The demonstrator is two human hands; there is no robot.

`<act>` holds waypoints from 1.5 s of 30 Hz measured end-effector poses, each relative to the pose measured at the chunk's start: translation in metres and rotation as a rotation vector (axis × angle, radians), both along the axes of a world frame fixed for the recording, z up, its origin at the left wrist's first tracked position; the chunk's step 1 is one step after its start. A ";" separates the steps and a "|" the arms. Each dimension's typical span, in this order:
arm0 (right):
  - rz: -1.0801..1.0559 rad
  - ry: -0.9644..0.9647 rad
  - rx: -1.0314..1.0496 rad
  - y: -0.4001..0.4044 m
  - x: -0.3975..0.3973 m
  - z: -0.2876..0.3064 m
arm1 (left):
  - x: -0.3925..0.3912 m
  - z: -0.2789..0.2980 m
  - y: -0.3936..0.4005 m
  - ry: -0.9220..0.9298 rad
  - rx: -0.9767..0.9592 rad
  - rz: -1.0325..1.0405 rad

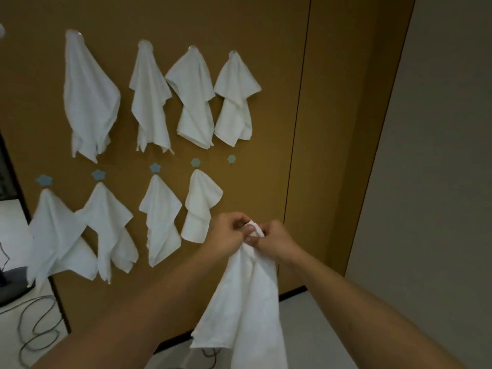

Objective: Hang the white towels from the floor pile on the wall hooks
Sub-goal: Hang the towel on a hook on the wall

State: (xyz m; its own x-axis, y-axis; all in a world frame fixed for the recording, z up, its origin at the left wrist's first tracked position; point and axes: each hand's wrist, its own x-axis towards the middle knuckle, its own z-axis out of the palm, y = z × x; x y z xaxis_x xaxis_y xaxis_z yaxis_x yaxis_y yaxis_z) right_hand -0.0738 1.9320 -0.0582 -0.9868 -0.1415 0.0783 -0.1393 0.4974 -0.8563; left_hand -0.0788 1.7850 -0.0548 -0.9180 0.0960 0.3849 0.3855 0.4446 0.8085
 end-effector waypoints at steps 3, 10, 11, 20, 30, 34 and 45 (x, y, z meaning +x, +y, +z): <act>0.037 0.008 -0.041 0.019 -0.060 0.002 | -0.060 0.010 0.017 0.011 -0.061 0.126; -0.033 0.026 0.016 0.065 -0.185 -0.029 | -0.171 0.024 0.019 0.027 0.020 0.369; -0.036 0.022 0.010 0.071 -0.201 -0.036 | -0.187 0.024 0.017 0.030 0.034 0.396; -0.194 0.309 0.024 0.094 -0.365 -0.032 | -0.336 0.015 -0.019 0.125 0.164 0.563; -0.099 0.503 0.267 0.046 -0.559 0.003 | -0.502 -0.002 -0.062 -0.041 0.004 0.400; -0.114 0.532 0.293 0.027 -0.614 -0.001 | -0.544 -0.014 -0.067 0.154 -0.461 0.560; -0.075 1.131 0.401 -0.001 -0.684 -0.052 | -0.603 -0.049 -0.052 0.536 -0.912 0.639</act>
